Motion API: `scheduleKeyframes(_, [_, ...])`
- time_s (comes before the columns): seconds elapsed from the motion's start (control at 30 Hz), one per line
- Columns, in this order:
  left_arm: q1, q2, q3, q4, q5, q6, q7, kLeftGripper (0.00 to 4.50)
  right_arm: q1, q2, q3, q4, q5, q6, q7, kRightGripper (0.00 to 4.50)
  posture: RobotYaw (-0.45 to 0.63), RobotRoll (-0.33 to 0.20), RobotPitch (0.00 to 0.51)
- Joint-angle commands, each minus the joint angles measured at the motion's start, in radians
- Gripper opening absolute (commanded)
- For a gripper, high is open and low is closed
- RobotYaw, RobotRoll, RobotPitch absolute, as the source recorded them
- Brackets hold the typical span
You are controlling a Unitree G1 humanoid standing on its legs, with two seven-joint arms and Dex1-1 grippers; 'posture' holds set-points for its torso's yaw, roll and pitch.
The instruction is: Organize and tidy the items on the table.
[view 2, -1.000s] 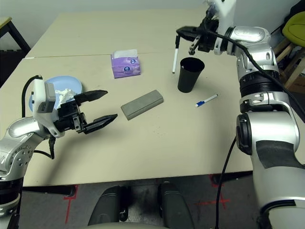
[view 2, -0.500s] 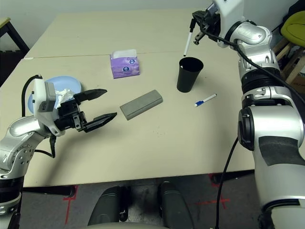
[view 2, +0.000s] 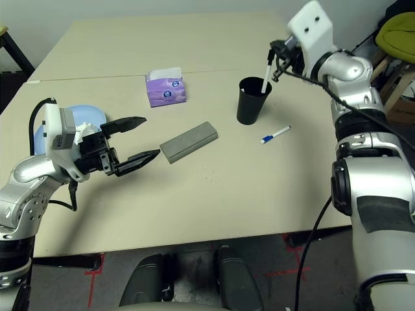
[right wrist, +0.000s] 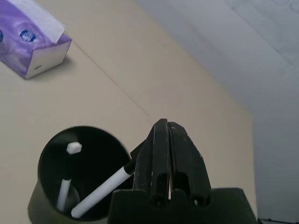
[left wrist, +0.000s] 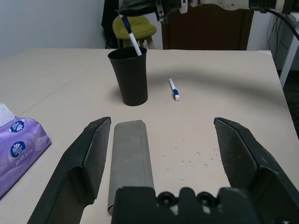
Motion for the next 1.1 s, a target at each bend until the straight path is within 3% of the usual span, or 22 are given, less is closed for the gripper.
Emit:
scheduleKeyframes(0.03, [-0.010,-0.006,-0.015,0.010,0.009,-0.002,-0.003,4.50,-0.001,-0.001,0.006,0.014,-0.009,-0.016,-0.012,0.03,0.02,0.000,0.089])
scheduleKeyframes(0.3, [-0.008,-0.010,-0.016,0.003,0.010,-0.001,0.005,4.50,0.003,0.013,0.018,0.024,-0.018,-0.037,-0.011,0.03,0.03,0.000,0.082])
scheduleKeyframes(0.4, [-0.006,-0.012,-0.016,0.001,0.011,-0.001,0.007,4.50,0.011,0.015,0.020,0.017,-0.019,-0.041,-0.012,0.78,0.03,0.000,0.081])
scheduleKeyframes(0.7, [-0.003,-0.014,-0.016,0.002,0.013,-0.001,0.004,4.50,0.018,0.007,0.022,0.001,-0.012,-0.030,0.030,4.27,0.03,0.000,0.078])
scheduleKeyframes(0.73, [-0.003,-0.014,-0.016,0.003,0.013,-0.002,0.004,4.50,0.014,0.004,0.022,-0.003,-0.010,-0.027,0.038,4.47,0.03,0.000,0.078])
scheduleKeyframes(0.8, [-0.003,-0.015,-0.016,0.003,0.014,-0.002,0.004,4.50,-0.001,-0.004,0.016,-0.014,0.001,-0.021,0.072,4.47,0.03,0.000,0.078])
scheduleKeyframes(1.1, [-0.007,-0.017,-0.015,0.012,0.019,-0.008,-0.003,4.50,-0.049,-0.087,0.020,-0.169,0.127,0.192,0.503,4.47,0.03,0.000,0.077])
